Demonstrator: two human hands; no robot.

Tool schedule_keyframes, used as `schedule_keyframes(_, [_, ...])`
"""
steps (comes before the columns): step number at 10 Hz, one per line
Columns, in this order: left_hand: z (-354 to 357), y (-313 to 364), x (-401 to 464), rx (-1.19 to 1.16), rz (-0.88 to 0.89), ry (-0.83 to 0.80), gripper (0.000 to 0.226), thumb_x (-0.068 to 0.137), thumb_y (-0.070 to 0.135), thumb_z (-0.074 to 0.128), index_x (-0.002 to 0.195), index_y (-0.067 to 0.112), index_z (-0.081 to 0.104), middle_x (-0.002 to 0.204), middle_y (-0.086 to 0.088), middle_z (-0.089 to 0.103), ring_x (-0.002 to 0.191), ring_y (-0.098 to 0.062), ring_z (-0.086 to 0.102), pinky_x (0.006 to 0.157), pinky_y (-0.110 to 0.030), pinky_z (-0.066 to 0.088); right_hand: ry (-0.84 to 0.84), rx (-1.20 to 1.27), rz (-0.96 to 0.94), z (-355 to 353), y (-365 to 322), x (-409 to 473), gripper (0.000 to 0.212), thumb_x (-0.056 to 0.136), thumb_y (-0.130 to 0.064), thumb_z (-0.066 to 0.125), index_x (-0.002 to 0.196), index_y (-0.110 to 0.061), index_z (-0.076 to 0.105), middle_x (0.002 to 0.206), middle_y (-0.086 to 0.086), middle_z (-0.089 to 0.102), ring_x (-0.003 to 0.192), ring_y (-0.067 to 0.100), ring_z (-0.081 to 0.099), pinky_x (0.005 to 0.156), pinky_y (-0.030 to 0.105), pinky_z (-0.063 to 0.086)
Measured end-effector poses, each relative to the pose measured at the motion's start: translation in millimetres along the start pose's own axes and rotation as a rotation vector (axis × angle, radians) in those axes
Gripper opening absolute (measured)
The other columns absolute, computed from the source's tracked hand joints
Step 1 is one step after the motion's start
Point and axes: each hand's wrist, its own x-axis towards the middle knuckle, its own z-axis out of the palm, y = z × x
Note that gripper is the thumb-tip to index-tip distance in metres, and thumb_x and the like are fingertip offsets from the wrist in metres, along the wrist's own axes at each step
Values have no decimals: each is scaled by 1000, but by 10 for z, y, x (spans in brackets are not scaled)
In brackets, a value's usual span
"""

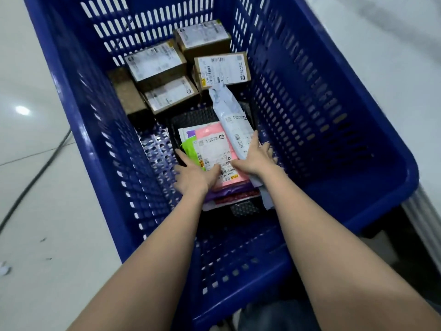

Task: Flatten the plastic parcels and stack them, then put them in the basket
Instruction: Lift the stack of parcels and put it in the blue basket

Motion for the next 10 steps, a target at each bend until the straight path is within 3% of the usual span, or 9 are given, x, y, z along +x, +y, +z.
schedule_keyframes(2, [215, -140, 142, 97, -111, -140, 109, 80, 64, 54, 149, 14, -15, 153, -25, 15, 137, -40, 28, 107, -49, 30, -199, -29, 26, 133, 39, 148, 105, 82, -66, 50, 146, -24, -22, 157, 18, -9, 146, 35, -8, 116, 57, 3])
schedule_keyframes(3, [268, -170, 109, 216, -13, -119, 102, 83, 59, 54, 150, 18, -10, 157, -22, -1, 143, -42, 10, 112, -54, 20, -223, -104, 24, 189, 21, 196, 79, 93, -60, 27, 149, -23, -15, 159, 14, -9, 146, 32, -8, 114, 62, -2])
schedule_keyframes(4, [318, -182, 76, 297, 309, 48, 85, 87, 45, 56, 150, 23, 4, 158, -14, -5, 145, -34, 4, 114, -55, 14, -52, -124, 13, 208, 5, 210, 68, 97, -40, 34, 151, -16, 0, 158, 14, 0, 145, 33, -1, 114, 55, 8])
schedule_keyframes(5, [390, -167, 96, 378, 610, 128, 58, 93, 33, 49, 145, 28, 24, 158, -9, 9, 145, -28, 13, 113, -55, 18, 148, -106, -37, 182, 12, 221, 65, 89, -18, 55, 143, -16, 20, 151, 16, 13, 140, 35, 15, 109, 47, 25])
schedule_keyframes(6, [427, -160, 127, 390, 607, -36, 53, 96, 29, 41, 147, 29, 23, 160, -2, 4, 147, -25, 6, 113, -56, 17, 63, -99, -89, 188, 18, 251, 59, 88, -10, 52, 141, -13, 25, 148, 13, 24, 136, 33, 26, 107, 47, 32])
schedule_keyframes(7, [356, -132, 181, 426, 550, -182, 58, 97, 28, 41, 149, 32, 15, 160, 3, -3, 147, -22, 1, 114, -58, 10, -133, -74, -47, 214, 59, 302, 65, 93, -16, 43, 149, -13, 11, 155, 12, 20, 141, 34, 20, 114, 48, 26])
schedule_keyframes(8, [276, -58, 212, 454, 534, -183, 50, 99, 29, 36, 147, 33, 22, 160, 0, 3, 147, -25, 4, 113, -60, 5, -201, -74, -12, 172, 68, 272, 69, 94, -19, 42, 151, -16, 2, 158, 11, 13, 144, 33, 16, 117, 47, 22])
schedule_keyframes(9, [232, -31, 181, 557, 531, -65, 53, 99, 37, 34, 148, 34, 15, 159, -6, -9, 146, -32, -8, 113, -62, 0, -192, -64, -12, 171, 69, 188, 79, 93, -18, 46, 150, -20, -8, 159, 11, -6, 146, 33, 4, 117, 50, 16])
schedule_keyframes(10, [111, 23, 99, 658, 588, 110, 72, 95, 52, 34, 149, 32, -8, 156, -9, -23, 144, -36, -17, 112, -62, -1, -94, -72, -52, 55, 54, 61, 87, 91, -21, 52, 149, -25, -13, 158, 9, -17, 147, 31, -3, 115, 54, 15])
